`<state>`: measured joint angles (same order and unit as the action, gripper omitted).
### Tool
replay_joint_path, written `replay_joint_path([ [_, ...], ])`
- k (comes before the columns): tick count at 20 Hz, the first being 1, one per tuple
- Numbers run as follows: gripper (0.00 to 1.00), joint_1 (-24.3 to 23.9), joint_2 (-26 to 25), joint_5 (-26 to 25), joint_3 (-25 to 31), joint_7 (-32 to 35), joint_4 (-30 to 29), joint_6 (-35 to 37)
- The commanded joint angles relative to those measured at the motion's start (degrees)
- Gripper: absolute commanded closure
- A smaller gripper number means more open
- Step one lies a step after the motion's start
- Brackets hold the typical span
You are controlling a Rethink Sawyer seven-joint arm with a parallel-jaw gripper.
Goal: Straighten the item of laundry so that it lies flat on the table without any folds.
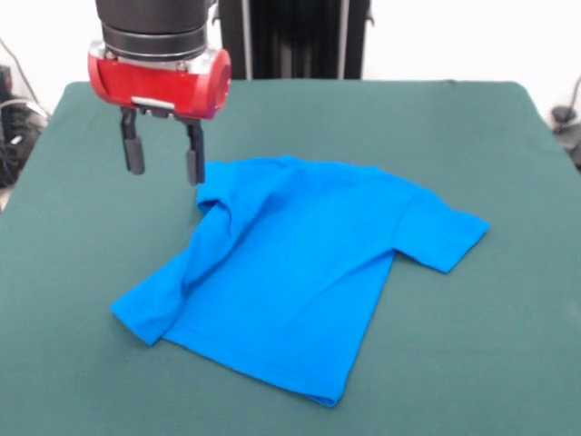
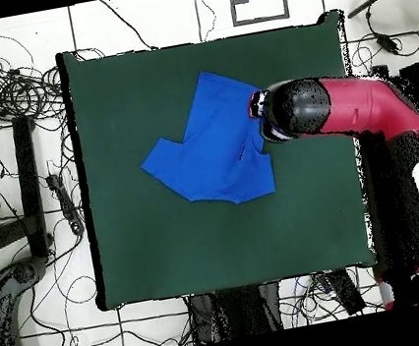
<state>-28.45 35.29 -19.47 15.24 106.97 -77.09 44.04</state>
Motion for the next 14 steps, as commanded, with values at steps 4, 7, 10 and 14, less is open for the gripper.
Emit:
replay_joint_path([
  [4,0.0,0.25,-0.64,-1.82,8.01,-15.21,-2.51,7.69],
  [7,0.0,-0.49,0.65,-1.85,8.05,-14.96,-4.62,6.88],
  [10,0.0,-1.85,2.67,-2.25,8.28,-15.43,-7.46,5.89],
  [14,0.0,-4.97,4.63,-2.89,8.73,-17.3,-11.67,5.29],
])
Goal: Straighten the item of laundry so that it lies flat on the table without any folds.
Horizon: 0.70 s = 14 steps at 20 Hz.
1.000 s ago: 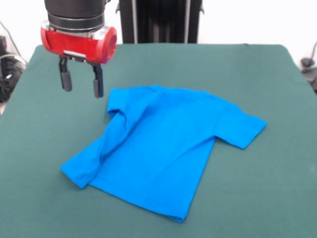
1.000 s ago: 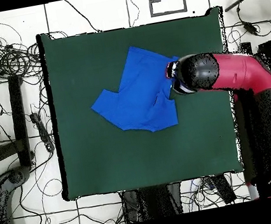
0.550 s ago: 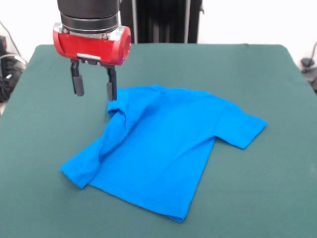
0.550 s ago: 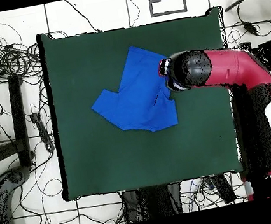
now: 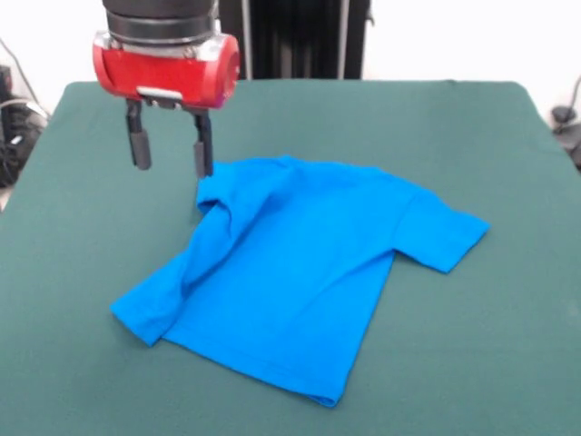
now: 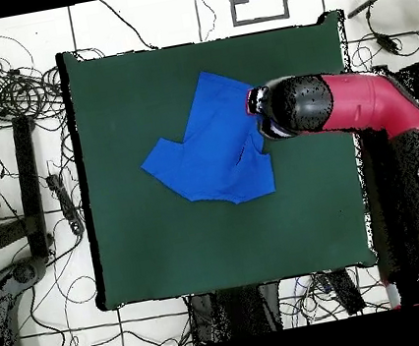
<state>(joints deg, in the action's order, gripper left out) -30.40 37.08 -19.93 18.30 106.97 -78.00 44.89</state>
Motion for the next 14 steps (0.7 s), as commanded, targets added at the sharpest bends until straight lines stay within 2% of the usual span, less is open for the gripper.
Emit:
replay_joint_path([
  [1,0.0,-3.77,3.34,-2.6,5.79,-17.58,-11.86,4.16],
  [8,0.0,-7.82,5.2,-4.67,6.87,-16.3,-18.66,0.01],
  [14,0.0,-9.45,2.71,-7.23,8.01,-12.53,-21.72,-5.06],
])
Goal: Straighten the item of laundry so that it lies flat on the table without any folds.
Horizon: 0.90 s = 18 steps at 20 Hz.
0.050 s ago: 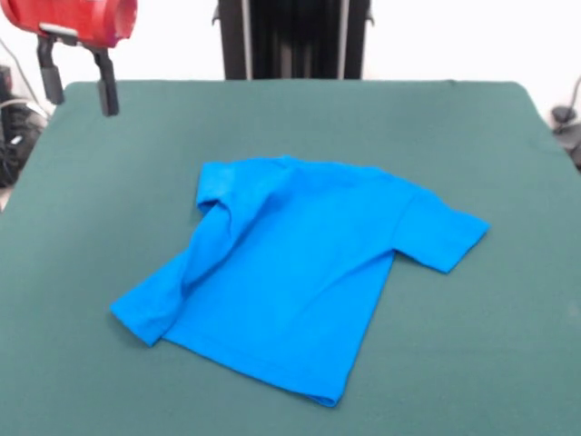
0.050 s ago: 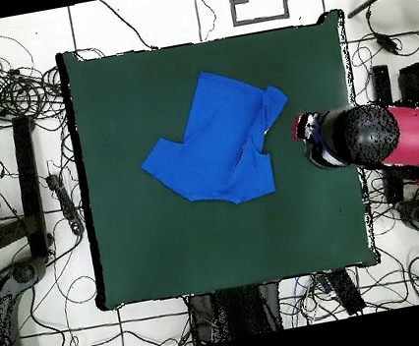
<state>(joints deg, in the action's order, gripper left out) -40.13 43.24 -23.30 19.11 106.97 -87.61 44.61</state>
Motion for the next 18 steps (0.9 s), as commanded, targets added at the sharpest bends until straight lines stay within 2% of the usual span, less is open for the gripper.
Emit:
replay_joint_path([
  [1,0.0,0.05,-3.96,-4.2,7.4,-11.95,-12.49,-5.53],
  [18,0.0,0.77,-6.76,-5.54,8.44,-3.95,-16.07,-12.4],
])
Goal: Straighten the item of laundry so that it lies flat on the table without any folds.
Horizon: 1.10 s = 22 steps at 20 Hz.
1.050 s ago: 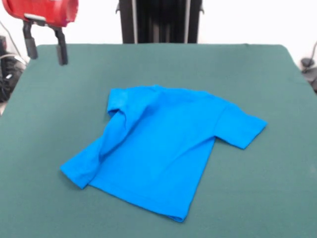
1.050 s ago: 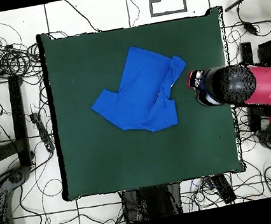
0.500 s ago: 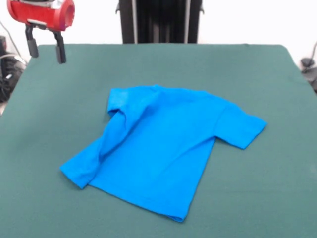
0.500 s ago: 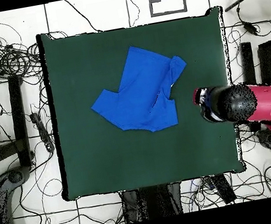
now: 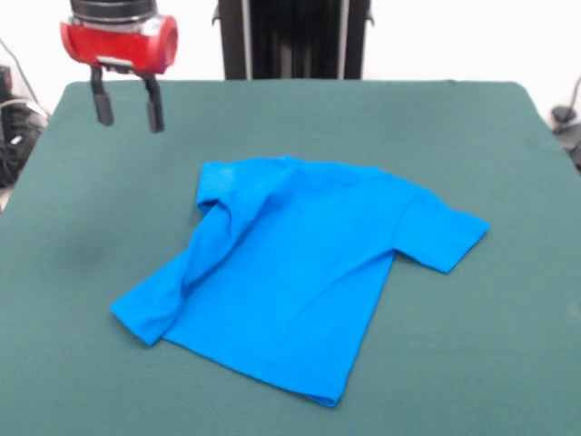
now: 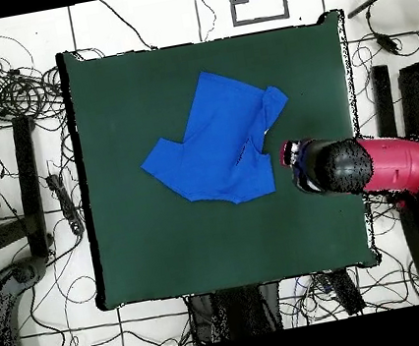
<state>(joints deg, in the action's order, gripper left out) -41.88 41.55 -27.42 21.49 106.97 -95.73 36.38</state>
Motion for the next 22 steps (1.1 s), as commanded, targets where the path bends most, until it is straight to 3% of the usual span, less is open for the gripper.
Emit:
replay_joint_path([
  [1,0.0,2.75,-5.11,-1.51,5.91,-3.51,-8.08,-4.59],
  [22,0.0,7.03,-7.66,-2.42,2.15,1.95,-9.29,-12.49],
])
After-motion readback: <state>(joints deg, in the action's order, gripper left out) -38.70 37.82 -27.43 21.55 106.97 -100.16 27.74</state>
